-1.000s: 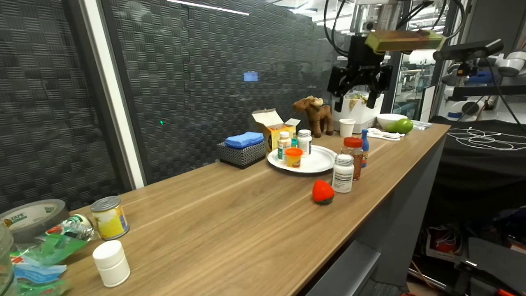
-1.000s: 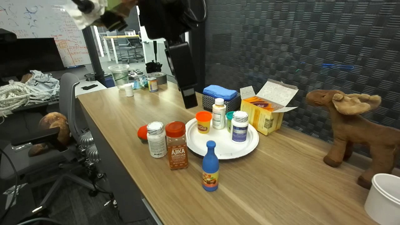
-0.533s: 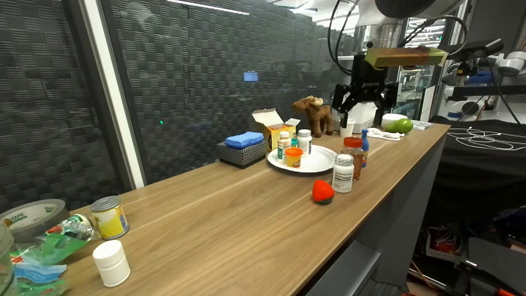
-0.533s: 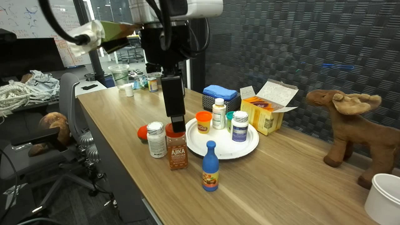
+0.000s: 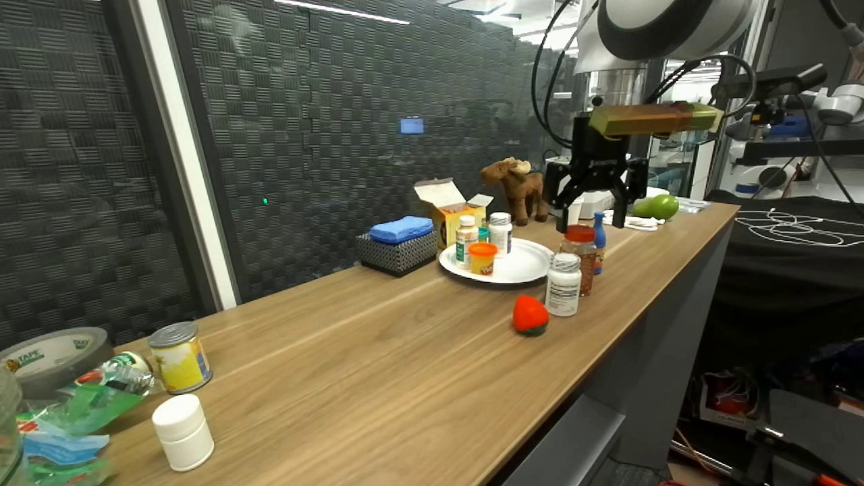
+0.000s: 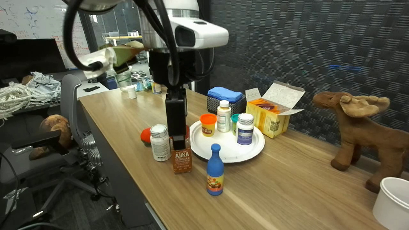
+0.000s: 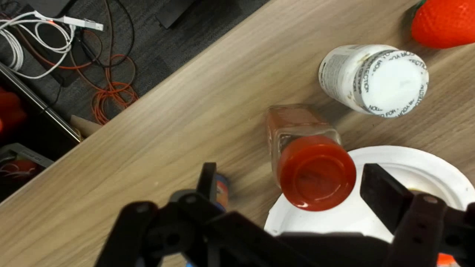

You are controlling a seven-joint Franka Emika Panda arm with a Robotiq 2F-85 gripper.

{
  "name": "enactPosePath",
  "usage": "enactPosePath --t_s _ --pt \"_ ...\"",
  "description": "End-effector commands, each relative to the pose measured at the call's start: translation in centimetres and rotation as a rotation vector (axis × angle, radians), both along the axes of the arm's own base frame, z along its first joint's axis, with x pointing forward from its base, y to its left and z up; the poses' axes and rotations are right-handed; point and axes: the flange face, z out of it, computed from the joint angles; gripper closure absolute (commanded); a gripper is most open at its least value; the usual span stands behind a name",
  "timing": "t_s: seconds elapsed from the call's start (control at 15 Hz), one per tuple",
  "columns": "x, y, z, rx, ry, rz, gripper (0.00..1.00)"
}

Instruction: Place the containers and strawberry on the counter onto the white plate

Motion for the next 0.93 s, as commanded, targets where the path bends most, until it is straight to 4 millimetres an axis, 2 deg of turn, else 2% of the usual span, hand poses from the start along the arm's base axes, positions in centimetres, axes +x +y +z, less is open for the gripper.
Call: enactPosePath --t_s 0.0,0.07,0.13,0.27,0.53,0.67,0.87 --pt "0.8 0.7 -0.3 0.020 0.009 -0.004 0.00" --pt "0.9 0.7 -0.5 0.020 0.010 -0.004 0.02" --pt "1.0 0.8 -0.5 0.022 0.011 -0.003 0.26" --pt "1.1 1.0 -0.4 0.013 0.004 0.003 0.30" --pt "1.2 0.9 0.6 -0.001 -0.028 0.008 0.63" --pt "1.3 0.8 0.9 -0.005 -0.042 0.010 0.76" --pt "1.6 0.7 1.2 -0.001 -0.067 0.012 0.76"
